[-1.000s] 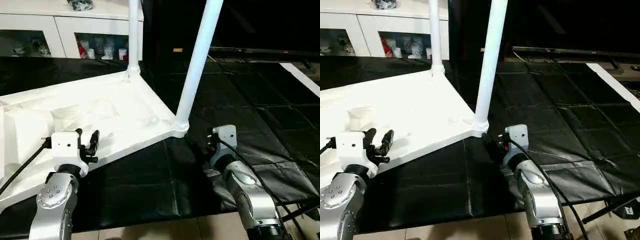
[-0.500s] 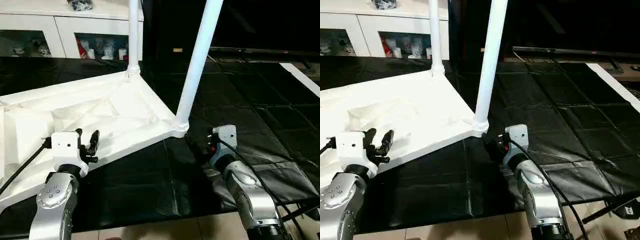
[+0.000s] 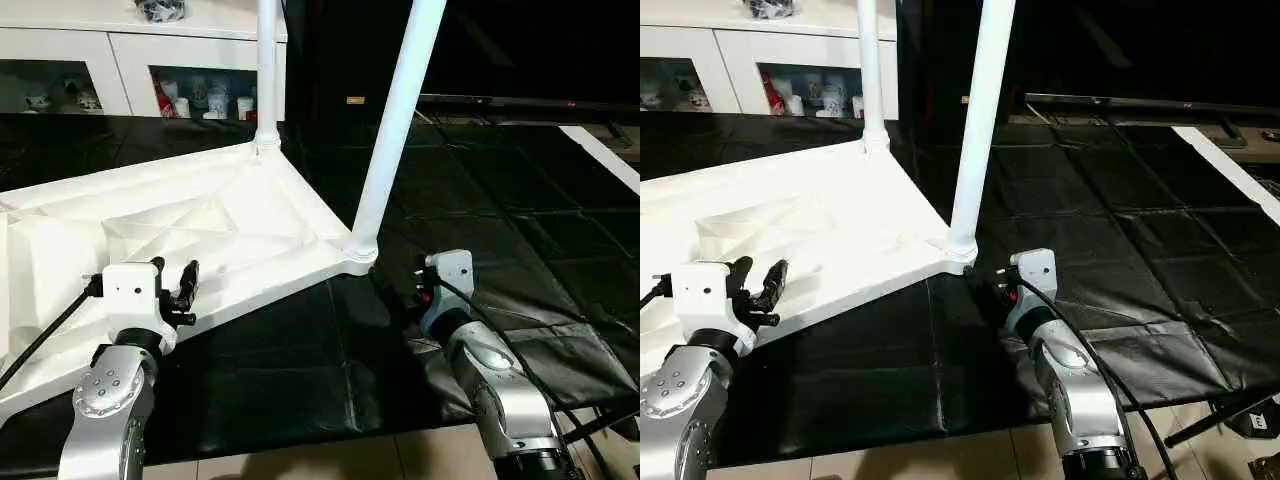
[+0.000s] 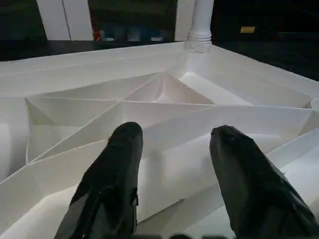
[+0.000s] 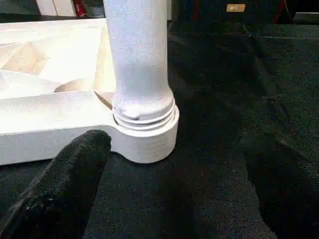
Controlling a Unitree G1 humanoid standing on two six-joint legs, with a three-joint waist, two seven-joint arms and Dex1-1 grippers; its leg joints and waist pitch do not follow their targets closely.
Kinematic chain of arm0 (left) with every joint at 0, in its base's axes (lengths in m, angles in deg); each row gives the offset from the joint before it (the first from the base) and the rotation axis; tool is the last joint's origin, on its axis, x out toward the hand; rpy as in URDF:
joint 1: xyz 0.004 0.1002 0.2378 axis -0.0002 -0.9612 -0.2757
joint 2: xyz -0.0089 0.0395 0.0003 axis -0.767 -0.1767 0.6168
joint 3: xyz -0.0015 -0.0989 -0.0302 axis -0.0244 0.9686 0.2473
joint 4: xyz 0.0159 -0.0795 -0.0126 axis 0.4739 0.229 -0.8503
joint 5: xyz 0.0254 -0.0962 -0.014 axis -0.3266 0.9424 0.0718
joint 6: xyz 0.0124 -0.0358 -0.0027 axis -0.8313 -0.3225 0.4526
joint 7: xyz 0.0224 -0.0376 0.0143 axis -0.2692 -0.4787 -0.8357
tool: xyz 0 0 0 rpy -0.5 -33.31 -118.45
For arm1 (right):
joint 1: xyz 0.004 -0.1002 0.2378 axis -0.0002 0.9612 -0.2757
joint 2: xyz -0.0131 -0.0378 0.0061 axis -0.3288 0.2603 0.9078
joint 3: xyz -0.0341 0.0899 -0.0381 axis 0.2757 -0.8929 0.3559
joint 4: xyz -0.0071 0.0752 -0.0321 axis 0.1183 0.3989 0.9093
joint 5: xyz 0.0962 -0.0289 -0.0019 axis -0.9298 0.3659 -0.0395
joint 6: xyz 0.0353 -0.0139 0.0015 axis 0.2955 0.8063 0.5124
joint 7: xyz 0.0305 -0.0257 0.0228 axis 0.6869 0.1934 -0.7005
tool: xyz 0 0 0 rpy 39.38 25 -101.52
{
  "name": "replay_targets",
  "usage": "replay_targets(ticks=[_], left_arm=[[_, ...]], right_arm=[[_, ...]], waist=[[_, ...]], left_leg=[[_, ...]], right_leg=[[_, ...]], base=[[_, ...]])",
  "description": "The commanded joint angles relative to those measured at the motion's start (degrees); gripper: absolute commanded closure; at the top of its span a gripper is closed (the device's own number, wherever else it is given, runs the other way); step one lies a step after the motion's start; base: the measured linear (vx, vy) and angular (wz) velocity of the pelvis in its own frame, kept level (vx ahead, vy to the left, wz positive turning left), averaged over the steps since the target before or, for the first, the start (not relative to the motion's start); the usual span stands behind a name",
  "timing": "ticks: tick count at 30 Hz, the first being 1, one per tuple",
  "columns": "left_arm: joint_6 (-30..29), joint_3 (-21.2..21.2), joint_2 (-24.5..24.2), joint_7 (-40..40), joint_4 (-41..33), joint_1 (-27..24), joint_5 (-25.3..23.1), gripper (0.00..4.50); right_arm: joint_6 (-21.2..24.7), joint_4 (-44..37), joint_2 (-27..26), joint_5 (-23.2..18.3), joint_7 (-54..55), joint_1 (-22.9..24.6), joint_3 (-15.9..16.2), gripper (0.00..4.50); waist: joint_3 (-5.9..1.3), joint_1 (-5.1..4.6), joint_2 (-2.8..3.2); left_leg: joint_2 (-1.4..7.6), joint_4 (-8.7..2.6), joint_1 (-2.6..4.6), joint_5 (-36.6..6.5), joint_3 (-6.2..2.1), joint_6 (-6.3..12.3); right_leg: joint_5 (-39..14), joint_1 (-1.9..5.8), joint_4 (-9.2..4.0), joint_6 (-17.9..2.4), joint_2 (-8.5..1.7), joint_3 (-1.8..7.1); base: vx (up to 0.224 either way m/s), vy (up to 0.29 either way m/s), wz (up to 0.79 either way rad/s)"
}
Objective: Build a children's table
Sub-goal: Rotate leg to tighten
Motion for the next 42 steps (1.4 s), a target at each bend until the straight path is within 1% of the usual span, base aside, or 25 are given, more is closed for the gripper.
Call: replay_targets(ticks=[1,18,25,30,38,42], left_arm=[[0.5,-0.2,0.0,0.1,0.2,0.0,0.2,2.03],[0.5,-0.2,0.0,0.1,0.2,0.0,0.2,2.03],[0.5,-0.2,0.0,0.1,0.2,0.0,0.2,2.03],[0.5,-0.2,0.0,0.1,0.2,0.0,0.2,2.03],[0.5,-0.2,0.0,0.1,0.2,0.0,0.2,2.03],[0.5,-0.2,0.0,0.1,0.2,0.0,0.2,2.03]], right_arm=[[0.5,-0.4,0.5,-0.3,-0.2,-0.7,0.1,0.00],[0.5,-0.4,0.5,-0.3,-0.2,-0.7,0.1,0.00],[0.5,-0.4,0.5,-0.3,-0.2,-0.7,0.1,0.00],[0.5,-0.4,0.5,-0.3,-0.2,-0.7,0.1,0.00],[0.5,-0.4,0.5,-0.3,-0.2,-0.7,0.1,0.00],[0.5,-0.4,0.5,-0.3,-0.2,-0.7,0.1,0.00]], waist=[[-3.15,0.10,0.86],[-3.15,0.06,0.86],[-3.12,0.09,0.84],[-3.16,0.05,0.86],[-3.13,0.10,0.86],[-3.16,0.09,0.87]], left_leg=[[2.35,-4.38,0.09,-11.7,-0.96,0.05],[2.40,-4.41,0.07,-11.6,-1.00,-0.01],[2.36,-4.40,0.08,-11.8,-0.98,0.06],[2.39,-4.40,0.08,-11.6,-0.99,0.00],[2.35,-4.40,0.10,-11.9,-0.99,0.06],[2.38,-4.39,0.09,-11.6,-1.00,0.02]], right_leg=[[-13.4,2.61,-4.33,-3.6,-4.21,4.60],[-13.0,2.59,-4.25,-3.7,-4.15,4.58],[-13.7,2.59,-4.36,-3.5,-4.19,4.58],[-12.8,2.58,-4.24,-3.7,-4.13,4.58],[-14.0,2.59,-4.39,-3.4,-4.19,4.56],[-13.2,2.57,-4.28,-3.6,-4.16,4.58]], base=[[0.000,0.000,0.00],[0.000,0.000,0.00],[0.000,0.000,0.00],[0.000,0.000,0.00],[0.000,0.000,0.00],[0.000,0.000,0.00]])
